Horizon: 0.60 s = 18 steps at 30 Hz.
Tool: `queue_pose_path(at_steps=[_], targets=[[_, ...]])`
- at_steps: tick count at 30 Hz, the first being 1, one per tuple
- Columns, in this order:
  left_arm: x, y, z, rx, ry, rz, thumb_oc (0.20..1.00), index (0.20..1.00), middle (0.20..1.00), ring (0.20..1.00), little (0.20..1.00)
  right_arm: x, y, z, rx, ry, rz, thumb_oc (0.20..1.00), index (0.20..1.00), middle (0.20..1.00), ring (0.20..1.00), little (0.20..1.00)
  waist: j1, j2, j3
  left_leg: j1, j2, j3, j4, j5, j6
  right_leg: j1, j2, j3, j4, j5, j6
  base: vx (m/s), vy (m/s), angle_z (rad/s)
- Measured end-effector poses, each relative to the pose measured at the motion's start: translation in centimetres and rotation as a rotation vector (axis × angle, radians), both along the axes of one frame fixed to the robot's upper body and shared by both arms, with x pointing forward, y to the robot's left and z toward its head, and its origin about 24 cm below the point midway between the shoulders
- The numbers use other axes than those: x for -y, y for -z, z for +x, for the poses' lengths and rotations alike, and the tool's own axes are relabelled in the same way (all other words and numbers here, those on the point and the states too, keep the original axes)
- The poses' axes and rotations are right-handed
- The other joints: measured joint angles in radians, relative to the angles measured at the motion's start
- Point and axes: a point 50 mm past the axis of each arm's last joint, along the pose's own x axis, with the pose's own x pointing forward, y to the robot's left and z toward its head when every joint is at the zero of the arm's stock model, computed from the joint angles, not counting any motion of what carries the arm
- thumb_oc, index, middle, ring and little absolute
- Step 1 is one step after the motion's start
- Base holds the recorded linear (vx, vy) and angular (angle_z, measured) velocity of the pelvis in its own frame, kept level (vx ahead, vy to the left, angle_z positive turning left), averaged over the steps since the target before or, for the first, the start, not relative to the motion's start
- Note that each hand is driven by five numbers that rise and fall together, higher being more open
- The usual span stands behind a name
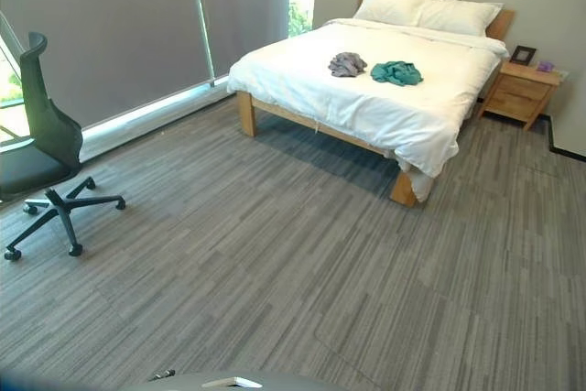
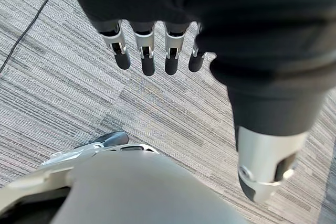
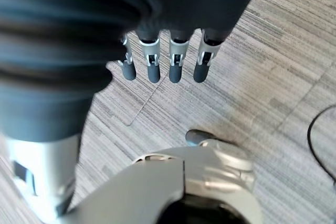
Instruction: Pick up bed clothes into laundry basket.
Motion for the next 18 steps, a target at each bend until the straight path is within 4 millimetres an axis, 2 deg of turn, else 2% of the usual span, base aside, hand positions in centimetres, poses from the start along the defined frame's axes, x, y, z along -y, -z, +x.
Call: queue_pose_path(at_steps=[2,4,5,6,7,8,9,10,11,12,13,14,15,17,18], targets=[[0.0,0.0,-0.1,-0.006,0.001,0.001,1.000,1.000,1.000,1.000,1.000,0.2,0.0,-0.6,0.002,0.063,0.001,1.000,1.000,1.000,1.000,1.000,-0.009,0.000,0.001,-0.002,0.001,0.012,0.000,0.000,0.000,-0.013,0.000,0.014,0.010,-0.003,0.003,-0.14,0.022,-0.19],[0.0,0.0,-0.2,-0.012,0.021,0.004,1.000,1.000,1.000,1.000,1.000,0.2,-0.1,-0.7,0.010,0.090,0.004,1.000,1.000,1.000,1.000,1.000,-0.035,-0.003,0.005,-0.012,0.000,0.041,0.001,0.008,0.006,-0.062,0.002,0.048,0.050,0.004,0.015,-0.29,0.055,-0.51],[-0.1,-0.1,0.3,-0.007,0.061,0.011,1.000,1.000,1.000,1.000,1.000,0.3,-0.2,0.5,0.063,0.106,0.006,1.000,1.000,1.000,1.000,1.000,-0.053,-0.004,0.024,-0.029,0.009,0.086,0.005,0.009,0.008,-0.126,0.010,0.092,0.110,0.010,0.037,-0.28,0.086,-1.01],[-0.1,-0.1,0.7,-0.003,0.098,0.016,1.000,1.000,1.000,1.000,1.000,0.5,-0.3,1.7,0.103,0.116,0.004,1.000,1.000,1.000,1.000,1.000,-0.064,0.008,0.040,-0.049,0.023,0.126,-0.001,0.012,0.013,-0.187,0.018,0.133,0.161,0.019,0.058,-0.19,0.085,-1.36],[0.1,-0.4,2.7,0.045,0.109,0.014,1.000,1.000,1.000,1.000,1.000,0.6,-0.5,3.5,0.154,0.124,0.006,1.000,1.000,1.000,1.000,1.000,-0.090,0.017,0.096,-0.056,0.039,0.164,-0.008,0.013,0.027,-0.227,0.019,0.138,0.210,0.016,0.101,-0.09,0.071,-0.95],[-0.1,-0.7,4.0,0.076,0.119,0.026,1.000,1.000,1.000,1.000,1.000,0.6,-0.5,3.4,0.152,0.138,0.006,1.000,1.000,1.000,1.000,1.000,-0.108,0.010,0.114,-0.068,0.039,0.188,-0.010,0.018,0.032,-0.245,0.002,0.137,0.223,0.013,0.104,-0.02,0.022,-0.95],[-0.3,-1.2,5.9,0.121,0.120,0.038,1.000,1.000,1.000,1.000,1.000,0.6,-0.4,2.5,0.120,0.162,0.006,1.000,1.000,1.000,1.000,1.000,-0.095,0.002,0.130,-0.066,0.042,0.245,-0.030,0.037,0.040,-0.271,-0.035,0.097,0.240,0.002,0.104,0.01,-0.040,-0.90],[-0.4,-1.2,6.0,0.129,0.100,0.039,1.000,1.000,1.000,1.000,1.000,0.6,-0.3,2.4,0.101,0.165,0.004,1.000,1.000,1.000,1.000,1.000,-0.083,0.001,0.131,-0.062,0.045,0.267,-0.041,0.034,0.033,-0.278,-0.063,0.040,0.247,-0.004,0.094,0.00,-0.100,-1.27],[-0.5,-1.5,7.0,0.162,0.065,0.036,1.000,1.000,1.000,1.000,1.000,0.9,-0.2,0.8,0.051,0.181,-0.007,1.000,1.000,1.000,1.000,1.000,-0.084,0.000,0.132,-0.047,0.052,0.293,-0.044,0.032,0.026,-0.251,-0.094,-0.007,0.230,-0.004,0.099,-0.01,-0.129,-0.90],[-0.5,-1.6,7.0,0.168,0.055,0.035,1.000,1.000,1.000,1.000,1.000,0.9,-0.2,0.6,0.042,0.181,-0.010,1.000,1.000,1.000,1.000,1.000,-0.090,0.000,0.131,-0.043,0.053,0.290,-0.044,0.033,0.025,-0.219,-0.108,-0.014,0.194,0.000,0.107,0.01,-0.156,-0.45],[-0.5,-2.0,8.2,0.213,0.024,0.024,1.000,1.000,1.000,1.000,1.000,0.8,-0.1,-1.6,-0.021,0.194,-0.014,1.000,1.000,1.000,1.000,1.000,-0.103,-0.006,0.124,-0.033,0.056,0.289,-0.045,0.035,0.005,-0.142,-0.116,0.002,0.100,0.004,0.111,0.04,-0.170,-0.15],[-0.3,-2.1,8.6,0.244,0.018,0.016,1.000,1.000,1.000,1.000,1.000,0.8,-0.1,-3.0,-0.071,0.204,-0.017,1.000,1.000,1.000,1.000,1.000,-0.095,-0.013,0.111,-0.031,0.063,0.289,-0.045,0.038,-0.009,-0.103,-0.114,-0.003,0.022,0.047,0.117,0.06,-0.204,-0.12],[-0.3,-2.1,8.6,0.252,0.012,0.009,1.000,1.000,1.000,1.000,1.000,0.8,-0.1,-4.0,-0.112,0.203,-0.020,1.000,1.000,1.000,1.000,1.000,-0.099,-0.006,0.105,-0.034,0.076,0.283,-0.045,0.050,-0.035,-0.081,-0.092,-0.002,-0.018,0.064,0.120,0.04,-0.251,-0.11],[0.2,-1.9,8.1,0.246,-0.016,-0.017,1.000,1.000,1.000,1.000,1.000,1.0,-0.2,-5.2,-0.149,0.208,-0.027,1.000,1.000,1.000,1.000,1.000,-0.099,0.004,0.091,-0.025,0.100,0.267,-0.036,0.062,-0.063,-0.048,-0.061,-0.017,-0.066,0.081,0.095,-0.02,-0.219,0.11],[0.3,-1.8,7.9,0.240,-0.020,-0.022,1.000,1.000,1.000,1.000,1.000,1.0,-0.2,-5.3,-0.149,0.214,-0.027,1.000,1.000,1.000,1.000,1.000,-0.099,0.001,0.083,-0.035,0.118,0.261,-0.005,0.062,-0.066,-0.034,-0.050,-0.023,-0.089,0.088,0.080,-0.08,-0.129,0.08]])
